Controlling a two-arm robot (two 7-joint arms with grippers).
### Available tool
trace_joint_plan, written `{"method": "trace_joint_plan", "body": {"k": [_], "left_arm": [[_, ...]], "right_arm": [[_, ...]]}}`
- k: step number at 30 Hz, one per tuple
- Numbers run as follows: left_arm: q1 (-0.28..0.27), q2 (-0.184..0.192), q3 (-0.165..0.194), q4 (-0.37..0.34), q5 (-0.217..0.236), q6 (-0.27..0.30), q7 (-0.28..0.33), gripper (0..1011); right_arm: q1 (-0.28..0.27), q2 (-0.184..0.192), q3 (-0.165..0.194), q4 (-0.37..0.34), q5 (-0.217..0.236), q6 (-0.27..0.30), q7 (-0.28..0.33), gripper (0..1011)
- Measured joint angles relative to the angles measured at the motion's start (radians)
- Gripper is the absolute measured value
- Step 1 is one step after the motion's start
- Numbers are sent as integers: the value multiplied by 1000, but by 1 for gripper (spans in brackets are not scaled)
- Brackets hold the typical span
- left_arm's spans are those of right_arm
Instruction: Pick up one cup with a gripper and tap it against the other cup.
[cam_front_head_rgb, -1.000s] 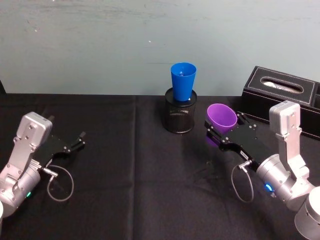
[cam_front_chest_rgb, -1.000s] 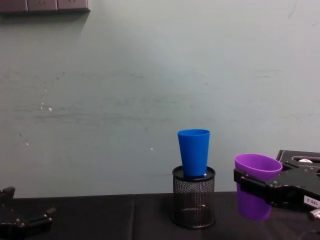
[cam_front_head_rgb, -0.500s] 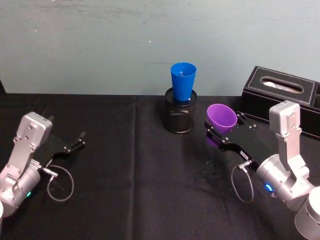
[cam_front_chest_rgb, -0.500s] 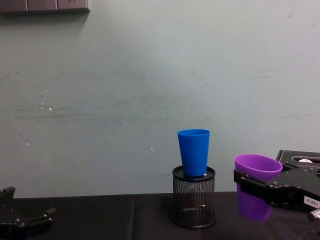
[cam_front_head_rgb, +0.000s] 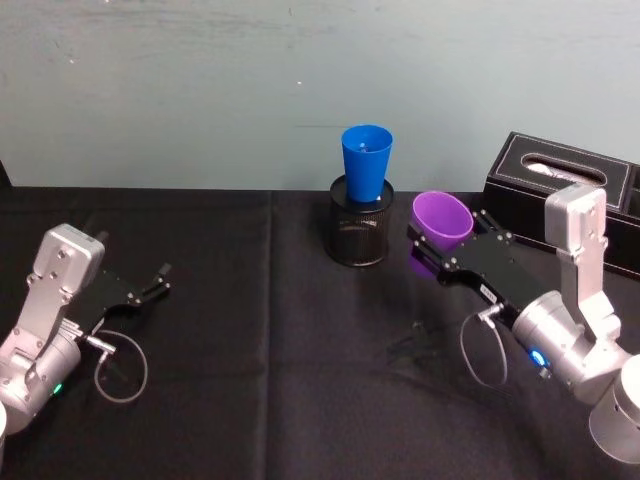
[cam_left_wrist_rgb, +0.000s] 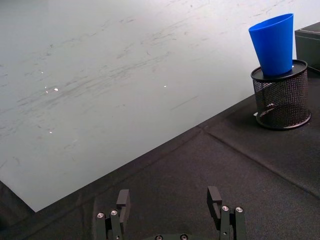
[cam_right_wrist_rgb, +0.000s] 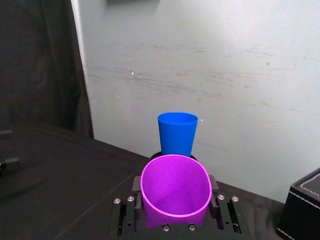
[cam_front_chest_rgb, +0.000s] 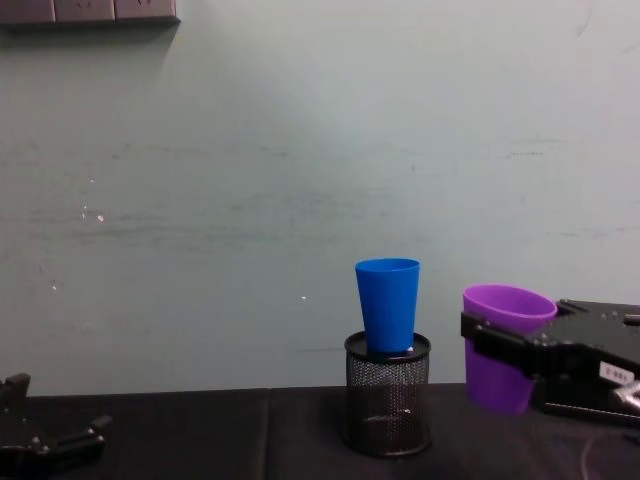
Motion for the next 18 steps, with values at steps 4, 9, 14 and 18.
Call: {"method": "trace_joint_plan", "body": {"k": [4, 9, 14, 18], "left_arm": [[0, 0, 0, 0, 0, 0, 0, 1011], [0, 0, 0, 0, 0, 0, 0, 1011], [0, 0, 0, 0, 0, 0, 0, 1011], [0, 0, 0, 0, 0, 0, 0, 1011]], "right_arm": [[20, -6, 1, 13, 13, 8, 8, 734], [57, -14, -1, 45, 31, 10, 25, 735], [93, -22, -9, 81, 47, 10, 40, 734], [121, -28, -16, 113, 53, 4, 48, 734]]}}
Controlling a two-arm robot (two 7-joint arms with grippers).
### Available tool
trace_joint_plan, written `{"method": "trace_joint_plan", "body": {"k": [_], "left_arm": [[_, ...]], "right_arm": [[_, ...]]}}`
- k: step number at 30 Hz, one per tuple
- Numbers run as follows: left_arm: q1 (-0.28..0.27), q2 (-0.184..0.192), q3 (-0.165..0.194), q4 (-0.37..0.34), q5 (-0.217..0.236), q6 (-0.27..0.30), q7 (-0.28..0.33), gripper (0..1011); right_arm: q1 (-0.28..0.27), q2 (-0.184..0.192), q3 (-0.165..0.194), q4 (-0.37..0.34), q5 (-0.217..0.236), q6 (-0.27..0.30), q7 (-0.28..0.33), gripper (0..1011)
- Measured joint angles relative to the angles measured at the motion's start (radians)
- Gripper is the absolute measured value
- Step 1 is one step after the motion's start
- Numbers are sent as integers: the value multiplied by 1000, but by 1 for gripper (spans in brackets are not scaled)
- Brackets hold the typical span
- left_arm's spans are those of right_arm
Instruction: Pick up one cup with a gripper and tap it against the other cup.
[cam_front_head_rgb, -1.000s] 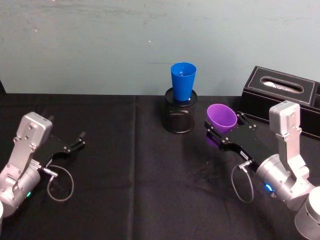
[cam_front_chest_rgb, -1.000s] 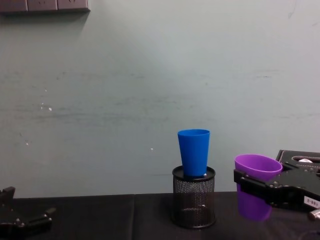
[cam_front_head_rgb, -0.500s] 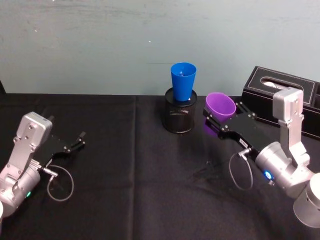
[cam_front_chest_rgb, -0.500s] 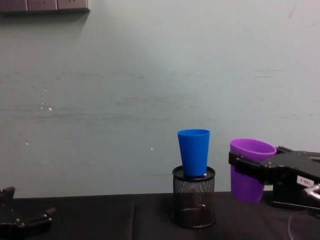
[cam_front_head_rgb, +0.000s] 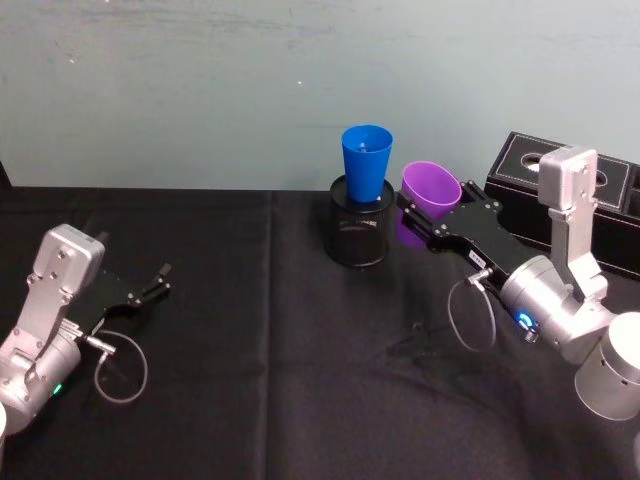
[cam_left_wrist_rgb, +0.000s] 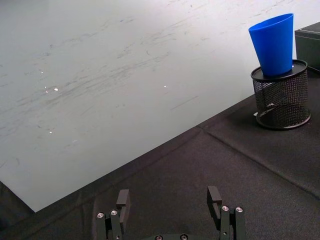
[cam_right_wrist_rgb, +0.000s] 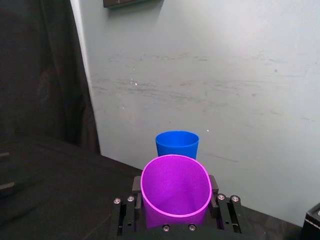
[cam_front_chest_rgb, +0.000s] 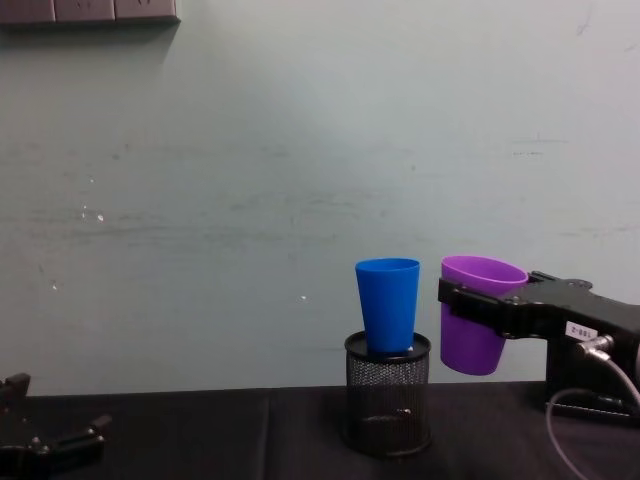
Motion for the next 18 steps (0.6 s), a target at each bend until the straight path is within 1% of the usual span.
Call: {"method": "trace_joint_plan", "body": {"k": [11, 18], "left_arm": [[0, 0, 0, 0, 0, 0, 0, 1012], [0, 0, 0, 0, 0, 0, 0, 1011]], "right_arm": [[67, -16, -23, 79, 8, -31, 24, 735], [99, -30, -34, 125, 11, -44, 30, 734]]}}
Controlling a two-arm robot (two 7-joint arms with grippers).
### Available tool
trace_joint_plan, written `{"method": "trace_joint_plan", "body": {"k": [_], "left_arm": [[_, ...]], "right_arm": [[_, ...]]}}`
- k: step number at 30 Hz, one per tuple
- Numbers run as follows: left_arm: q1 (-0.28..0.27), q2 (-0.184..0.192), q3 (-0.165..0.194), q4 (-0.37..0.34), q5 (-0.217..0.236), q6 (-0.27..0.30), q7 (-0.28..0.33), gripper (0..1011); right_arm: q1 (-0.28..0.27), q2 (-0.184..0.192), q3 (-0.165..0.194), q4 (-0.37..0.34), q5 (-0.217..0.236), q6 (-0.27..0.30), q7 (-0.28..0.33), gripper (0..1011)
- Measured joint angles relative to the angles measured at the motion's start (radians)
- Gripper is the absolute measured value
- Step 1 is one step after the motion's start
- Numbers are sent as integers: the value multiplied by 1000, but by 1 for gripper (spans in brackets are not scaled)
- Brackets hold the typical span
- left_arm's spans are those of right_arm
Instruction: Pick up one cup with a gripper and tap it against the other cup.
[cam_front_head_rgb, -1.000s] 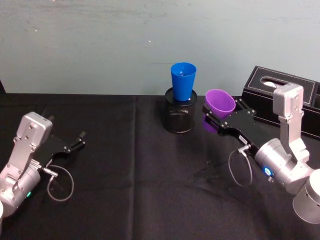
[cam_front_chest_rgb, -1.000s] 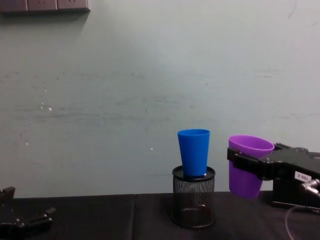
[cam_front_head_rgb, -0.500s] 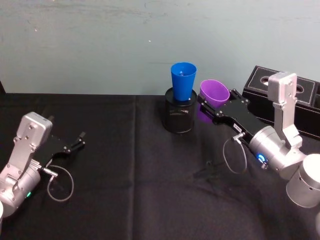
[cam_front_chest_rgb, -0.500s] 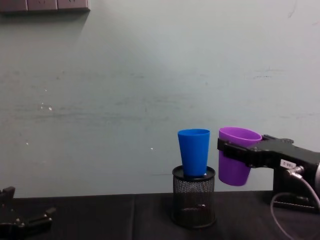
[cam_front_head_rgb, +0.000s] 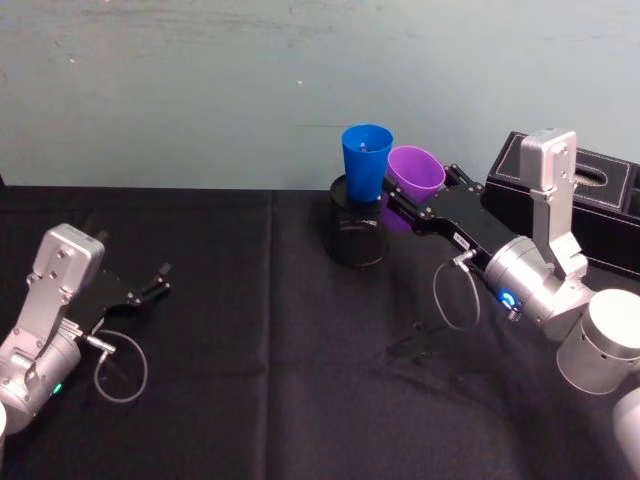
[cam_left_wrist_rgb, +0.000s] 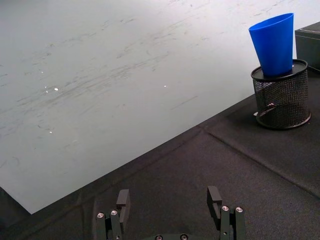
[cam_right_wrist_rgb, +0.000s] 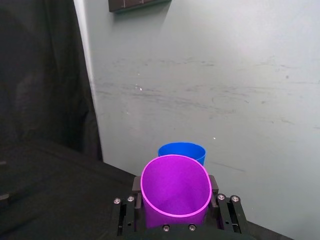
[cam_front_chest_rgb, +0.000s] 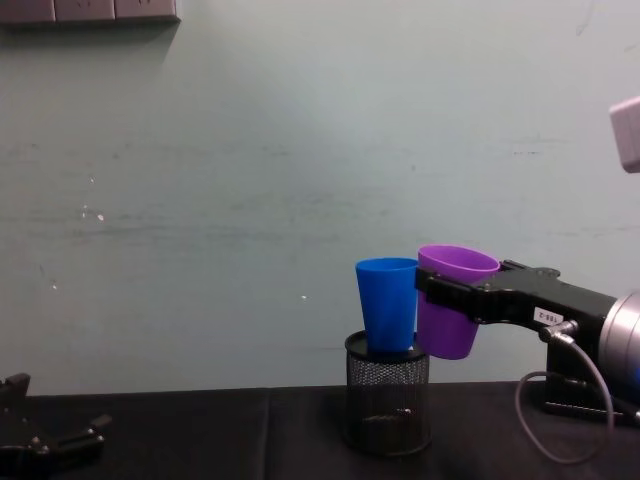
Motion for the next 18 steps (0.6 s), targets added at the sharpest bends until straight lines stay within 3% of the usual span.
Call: {"method": "trace_joint_plan", "body": {"k": [18], "left_arm": [[0, 0, 0, 0, 0, 0, 0, 1011]], "right_arm": [[79, -35, -13, 126, -16, -50, 4, 734]]}}
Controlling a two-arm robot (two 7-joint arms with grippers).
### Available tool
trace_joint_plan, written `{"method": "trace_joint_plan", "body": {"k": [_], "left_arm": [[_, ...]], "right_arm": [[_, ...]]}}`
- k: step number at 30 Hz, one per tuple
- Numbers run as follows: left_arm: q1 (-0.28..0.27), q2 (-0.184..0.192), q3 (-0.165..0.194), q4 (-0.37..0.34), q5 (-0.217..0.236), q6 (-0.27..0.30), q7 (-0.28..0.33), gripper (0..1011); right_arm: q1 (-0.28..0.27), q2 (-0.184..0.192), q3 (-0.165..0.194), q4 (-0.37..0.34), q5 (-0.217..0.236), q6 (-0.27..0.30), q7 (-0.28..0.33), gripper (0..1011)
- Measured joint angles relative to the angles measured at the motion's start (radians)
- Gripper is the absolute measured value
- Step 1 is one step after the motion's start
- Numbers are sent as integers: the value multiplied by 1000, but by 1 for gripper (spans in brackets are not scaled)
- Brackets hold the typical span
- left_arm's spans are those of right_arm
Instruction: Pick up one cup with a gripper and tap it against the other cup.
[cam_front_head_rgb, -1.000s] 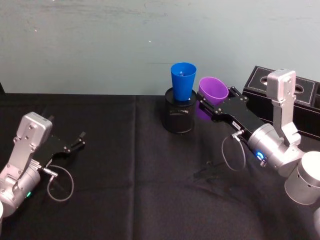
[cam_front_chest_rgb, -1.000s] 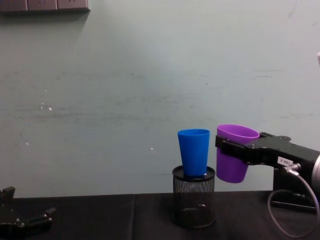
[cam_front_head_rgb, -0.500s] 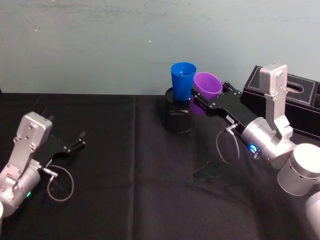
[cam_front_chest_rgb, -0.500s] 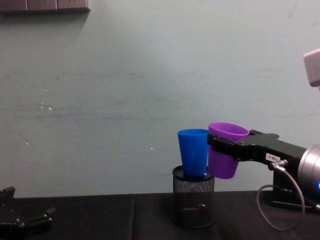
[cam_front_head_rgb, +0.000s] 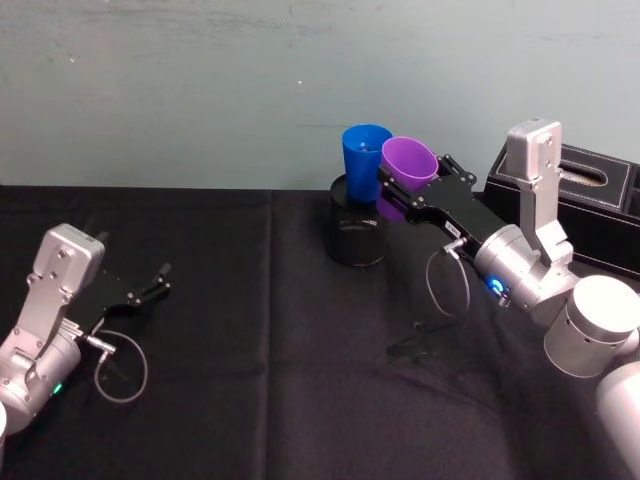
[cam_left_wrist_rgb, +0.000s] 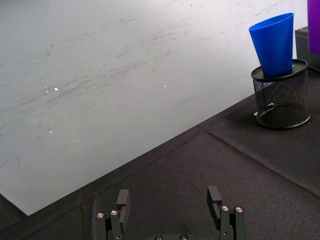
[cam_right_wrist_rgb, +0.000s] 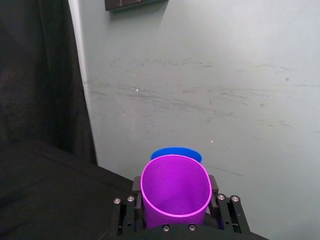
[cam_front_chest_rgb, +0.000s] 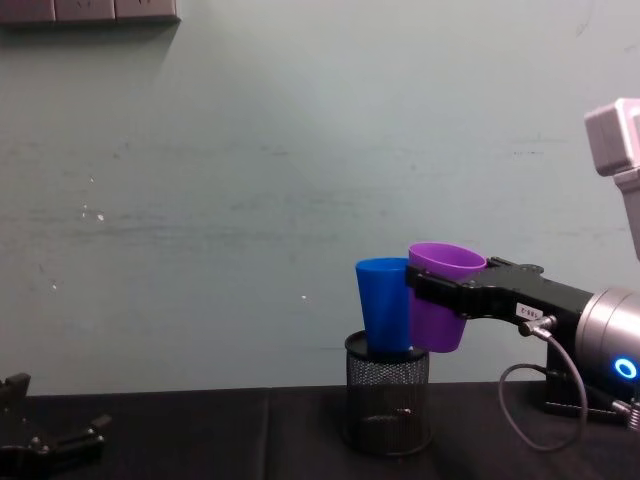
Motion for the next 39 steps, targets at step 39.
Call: {"method": "trace_joint_plan", "body": {"k": [39], "left_arm": [[0, 0, 0, 0, 0, 0, 0, 1012]], "right_arm": [[80, -41, 11, 144, -2, -67, 38, 735]]}}
